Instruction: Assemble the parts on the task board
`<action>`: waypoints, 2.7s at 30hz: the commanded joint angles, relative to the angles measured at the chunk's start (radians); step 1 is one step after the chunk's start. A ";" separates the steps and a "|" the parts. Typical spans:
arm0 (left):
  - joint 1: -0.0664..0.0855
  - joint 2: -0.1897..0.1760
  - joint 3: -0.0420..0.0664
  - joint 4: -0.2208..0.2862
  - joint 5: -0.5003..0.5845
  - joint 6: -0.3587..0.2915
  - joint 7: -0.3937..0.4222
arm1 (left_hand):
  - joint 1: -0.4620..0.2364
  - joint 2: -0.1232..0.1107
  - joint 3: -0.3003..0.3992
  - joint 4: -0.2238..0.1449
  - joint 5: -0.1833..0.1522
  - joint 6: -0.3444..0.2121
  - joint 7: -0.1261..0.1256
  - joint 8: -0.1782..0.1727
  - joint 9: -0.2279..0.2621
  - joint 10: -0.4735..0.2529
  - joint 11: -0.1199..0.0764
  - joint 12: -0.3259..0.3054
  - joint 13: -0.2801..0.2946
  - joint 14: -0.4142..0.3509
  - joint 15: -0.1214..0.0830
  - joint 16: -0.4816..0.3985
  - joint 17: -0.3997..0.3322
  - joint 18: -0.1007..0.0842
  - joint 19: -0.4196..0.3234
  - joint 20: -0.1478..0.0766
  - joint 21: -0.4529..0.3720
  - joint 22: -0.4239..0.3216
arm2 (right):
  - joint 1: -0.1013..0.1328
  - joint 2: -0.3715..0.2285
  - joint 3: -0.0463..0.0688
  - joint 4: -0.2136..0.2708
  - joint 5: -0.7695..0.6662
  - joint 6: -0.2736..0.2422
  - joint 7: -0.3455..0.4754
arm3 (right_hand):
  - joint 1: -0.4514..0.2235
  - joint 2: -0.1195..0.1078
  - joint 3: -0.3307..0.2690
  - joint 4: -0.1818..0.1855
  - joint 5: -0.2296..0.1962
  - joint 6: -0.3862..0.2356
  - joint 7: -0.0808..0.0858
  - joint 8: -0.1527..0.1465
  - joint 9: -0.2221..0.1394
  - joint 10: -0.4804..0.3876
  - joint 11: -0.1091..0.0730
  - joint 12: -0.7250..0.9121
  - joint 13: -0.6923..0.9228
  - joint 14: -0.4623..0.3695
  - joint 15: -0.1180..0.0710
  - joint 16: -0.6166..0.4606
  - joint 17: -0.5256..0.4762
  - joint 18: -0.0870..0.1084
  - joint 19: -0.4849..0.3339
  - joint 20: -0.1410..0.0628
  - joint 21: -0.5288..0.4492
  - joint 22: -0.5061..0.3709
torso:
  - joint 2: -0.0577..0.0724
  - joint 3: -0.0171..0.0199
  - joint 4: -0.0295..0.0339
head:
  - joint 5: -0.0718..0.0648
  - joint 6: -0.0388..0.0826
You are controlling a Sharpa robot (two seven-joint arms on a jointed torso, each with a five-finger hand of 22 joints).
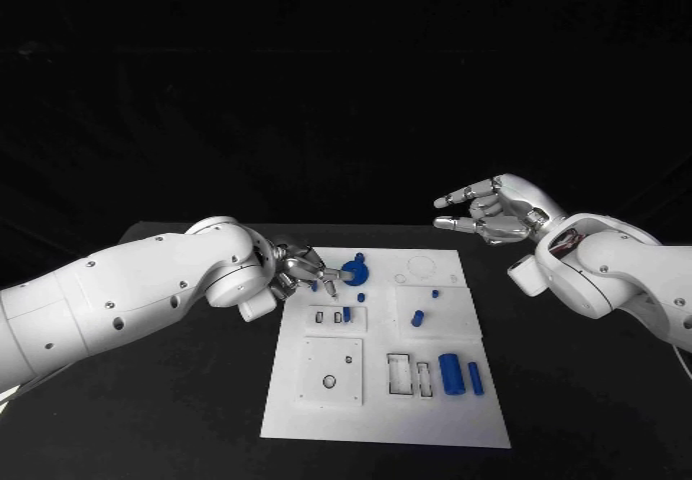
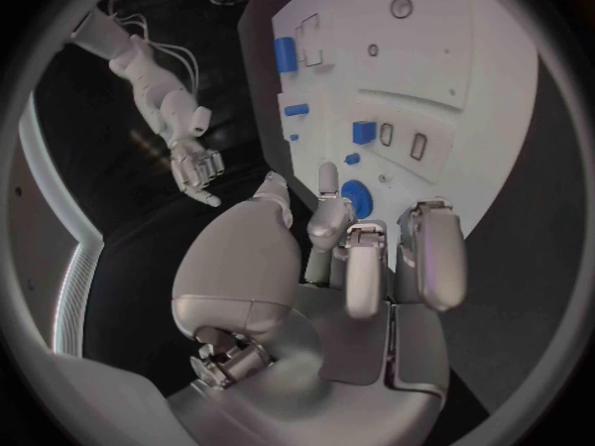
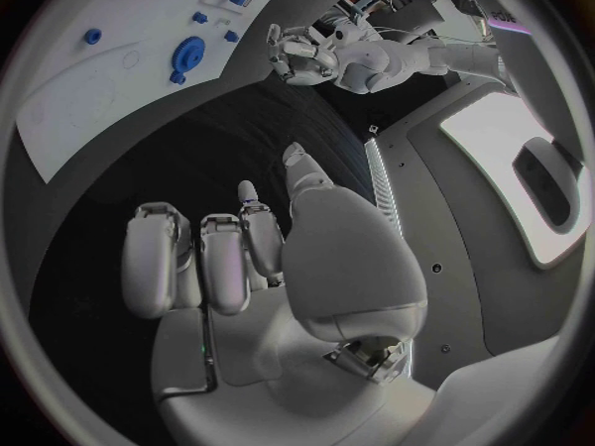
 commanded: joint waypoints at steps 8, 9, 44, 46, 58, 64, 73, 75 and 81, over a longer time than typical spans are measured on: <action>0.020 0.116 -0.007 -0.093 -0.209 0.163 -0.262 | -0.018 0.013 -0.069 -0.001 -0.006 -0.052 -0.012 0.103 0.100 0.012 -0.015 0.030 0.035 0.105 -0.015 0.003 0.263 -0.018 0.027 -0.015 0.023 0.041 | 0.003 0.002 -0.001 -0.017 0.044 0.009 -0.026 | -0.004 0.008 -0.013 -0.003 0.017 -0.008 -0.002 0.007 0.002 -0.006 -0.005 -0.007 0.064 0.044 0.003 -0.008 -0.005 0.009 -0.007 -0.002 -0.012 -0.008 | -0.004 0.0076 -0.0042 | 0.009 -0.008; 0.021 0.130 -0.008 -0.105 -0.217 0.176 -0.275 | -0.017 0.017 -0.072 -0.001 -0.006 -0.058 -0.012 0.110 0.108 0.012 -0.015 0.032 0.037 0.105 -0.015 0.003 0.263 -0.018 0.027 -0.016 0.024 0.043 | 0.003 0.003 -0.002 -0.019 0.043 0.008 -0.029 | -0.004 0.008 -0.014 -0.003 0.019 -0.008 -0.002 0.007 0.002 -0.006 -0.005 -0.007 0.064 0.044 0.003 -0.009 -0.005 0.009 -0.007 -0.002 -0.012 -0.008 | -0.003 0.0075 -0.0052 | 0.010 -0.009; 0.019 0.250 -0.028 -0.208 -0.236 0.301 -0.306 | 0.027 0.041 -0.076 -0.004 -0.002 -0.086 -0.014 0.154 0.162 0.021 -0.016 0.046 0.054 0.105 -0.015 0.003 0.263 -0.021 0.032 -0.014 0.036 0.066 | 0.004 0.022 -0.003 -0.050 0.034 0.021 -0.045 | -0.003 0.012 -0.023 -0.005 0.050 -0.008 -0.003 0.008 0.002 -0.007 -0.006 -0.010 0.059 0.045 0.002 -0.013 -0.007 0.009 -0.005 -0.004 -0.018 -0.013 | -0.002 0.0036 -0.0030 | 0.012 -0.034; 0.019 0.251 -0.029 -0.211 -0.236 0.306 -0.307 | 0.031 0.043 -0.074 -0.004 -0.002 -0.088 -0.014 0.156 0.165 0.021 -0.016 0.047 0.055 0.105 -0.015 0.003 0.263 -0.021 0.032 -0.014 0.036 0.066 | 0.004 0.023 -0.003 -0.050 0.034 0.023 -0.045 | -0.003 0.012 -0.023 -0.005 0.050 -0.008 -0.003 0.008 0.002 -0.007 -0.006 -0.010 0.059 0.045 0.002 -0.013 -0.007 0.009 -0.005 -0.004 -0.018 -0.013 | -0.002 0.0033 -0.0035 | 0.011 -0.034; 0.015 0.265 -0.032 -0.224 -0.236 0.316 -0.306 | 0.067 0.054 -0.049 -0.005 -0.001 -0.100 -0.014 0.169 0.186 0.022 -0.016 0.049 0.058 0.105 -0.015 0.003 0.263 -0.021 0.031 -0.014 0.038 0.069 | 0.004 0.028 -0.003 -0.052 0.033 0.028 -0.045 | -0.003 0.014 -0.024 -0.005 0.053 -0.008 -0.003 0.008 0.002 -0.007 -0.006 -0.011 0.058 0.045 0.002 -0.015 -0.009 0.010 -0.005 -0.004 -0.019 -0.015 | -0.002 0.0036 -0.0028 | 0.009 -0.038; 0.015 0.269 -0.033 -0.229 -0.236 0.319 -0.305 | 0.086 0.039 0.018 -0.001 0.001 -0.109 -0.014 0.176 0.203 0.023 -0.017 0.049 0.060 0.105 -0.016 0.003 0.263 -0.021 0.031 -0.015 0.039 0.072 | 0.004 0.029 -0.003 -0.053 0.031 0.031 -0.045 | -0.003 0.014 -0.024 -0.005 0.055 -0.008 -0.003 0.008 0.002 -0.007 -0.006 -0.012 0.058 0.045 0.002 -0.015 -0.010 0.010 -0.005 -0.004 -0.020 -0.016 | -0.002 0.0042 -0.0025 | 0.010 -0.042; 0.014 0.272 -0.033 -0.232 -0.236 0.323 -0.304 | 0.047 -0.036 0.204 -0.001 0.000 -0.115 -0.014 0.176 0.228 0.023 -0.016 0.049 0.062 0.105 -0.015 0.003 0.263 -0.021 0.030 -0.014 0.038 0.075 | 0.003 0.032 -0.003 -0.055 0.031 0.036 -0.046 | -0.003 0.014 -0.024 -0.005 0.055 -0.008 -0.003 0.008 0.002 -0.007 -0.006 -0.012 0.058 0.045 0.002 -0.015 -0.010 0.010 -0.005 -0.004 -0.020 -0.016 | -0.001 0.0046 -0.0032 | 0.011 -0.044; 0.014 0.273 -0.033 -0.233 -0.236 0.323 -0.304 | 0.044 -0.040 0.215 -0.001 0.000 -0.115 -0.014 0.175 0.229 0.023 -0.016 0.048 0.062 0.105 -0.015 0.003 0.263 -0.021 0.030 -0.014 0.038 0.076 | 0.003 0.033 -0.004 -0.056 0.031 0.037 -0.047 | -0.003 0.014 -0.024 -0.005 0.055 -0.008 -0.003 0.008 0.002 -0.007 -0.006 -0.012 0.058 0.045 0.002 -0.015 -0.010 0.010 -0.005 -0.004 -0.020 -0.016 | -0.001 0.0048 -0.0030 | 0.011 -0.044; 0.013 0.277 -0.033 -0.240 -0.236 0.324 -0.302 | 0.045 -0.046 0.249 -0.002 0.001 -0.115 -0.014 0.174 0.233 0.023 -0.017 0.048 0.062 0.105 -0.015 0.003 0.263 -0.021 0.030 -0.014 0.038 0.076 | 0.003 0.035 -0.004 -0.058 0.030 0.042 -0.047 | -0.003 0.016 -0.024 -0.005 0.057 -0.008 -0.003 0.009 0.003 -0.007 -0.006 -0.010 0.058 0.045 0.001 -0.015 -0.010 0.010 -0.005 -0.004 -0.020 -0.016 | -0.001 0.0050 -0.0034 | 0.012 -0.045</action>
